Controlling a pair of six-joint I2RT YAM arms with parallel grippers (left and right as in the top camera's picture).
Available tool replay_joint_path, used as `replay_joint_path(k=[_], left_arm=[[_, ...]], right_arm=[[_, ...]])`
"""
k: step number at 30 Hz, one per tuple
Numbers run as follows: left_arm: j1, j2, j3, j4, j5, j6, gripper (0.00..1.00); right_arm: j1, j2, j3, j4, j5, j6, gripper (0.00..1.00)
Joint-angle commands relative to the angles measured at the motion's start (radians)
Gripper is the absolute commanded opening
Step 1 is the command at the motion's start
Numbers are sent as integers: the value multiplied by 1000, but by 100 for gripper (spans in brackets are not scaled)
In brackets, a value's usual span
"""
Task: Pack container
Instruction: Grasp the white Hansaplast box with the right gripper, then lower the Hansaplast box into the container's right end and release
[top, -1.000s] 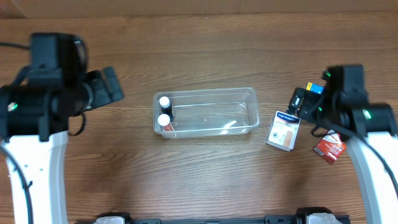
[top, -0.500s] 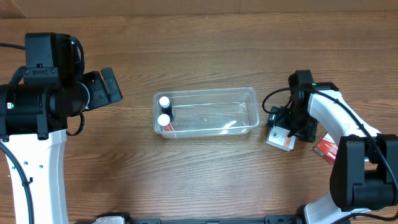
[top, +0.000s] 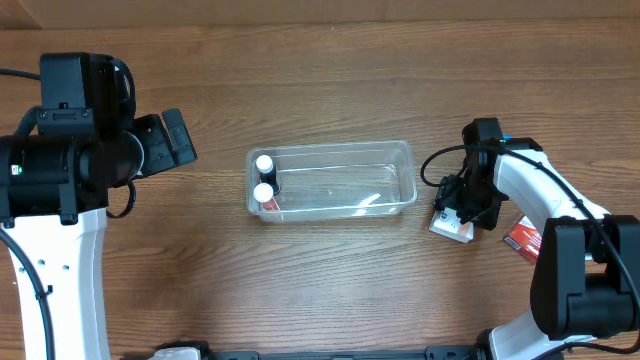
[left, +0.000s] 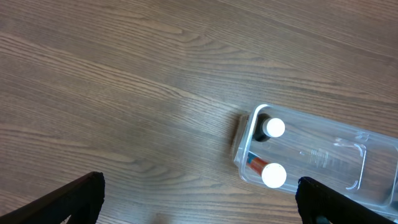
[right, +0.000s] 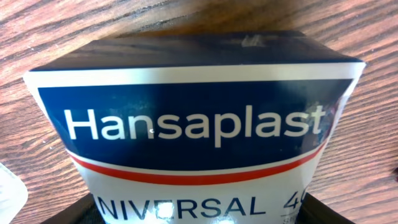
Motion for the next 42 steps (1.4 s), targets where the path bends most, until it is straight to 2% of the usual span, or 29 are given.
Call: replay_joint_path(k=[1, 4, 8, 12, 15, 18, 27, 38, 40, 42], left_arm=[[6, 7, 4, 1, 11, 19, 100], [6, 7, 4, 1, 11, 19, 100], [6, 7, 4, 1, 11, 19, 100], [6, 7, 4, 1, 11, 19, 100], [6, 7, 4, 0, 11, 19, 100], [6, 7, 4, 0, 11, 19, 100], [6, 7, 4, -3, 11, 19, 100], [6, 7, 4, -4, 11, 20, 100], [6, 7, 4, -4, 4, 19, 100], [6, 7, 4, -3, 3, 20, 100]], right_arm=[[7, -2, 26, -30, -3, 2, 71], [11, -30, 121, -117, -2, 2, 72], [32, -141, 344, -300, -2, -14, 72], [199, -236, 471, -327, 13, -56, 72], [361, -222, 471, -270, 21, -56, 73], [432, -172, 448, -210, 21, -55, 77], [435, 4, 425, -185, 21, -52, 77], [435, 14, 425, -187, 47, -53, 77], [435, 11, 425, -208, 47, -52, 66], [435, 5, 426, -219, 47, -52, 65]])
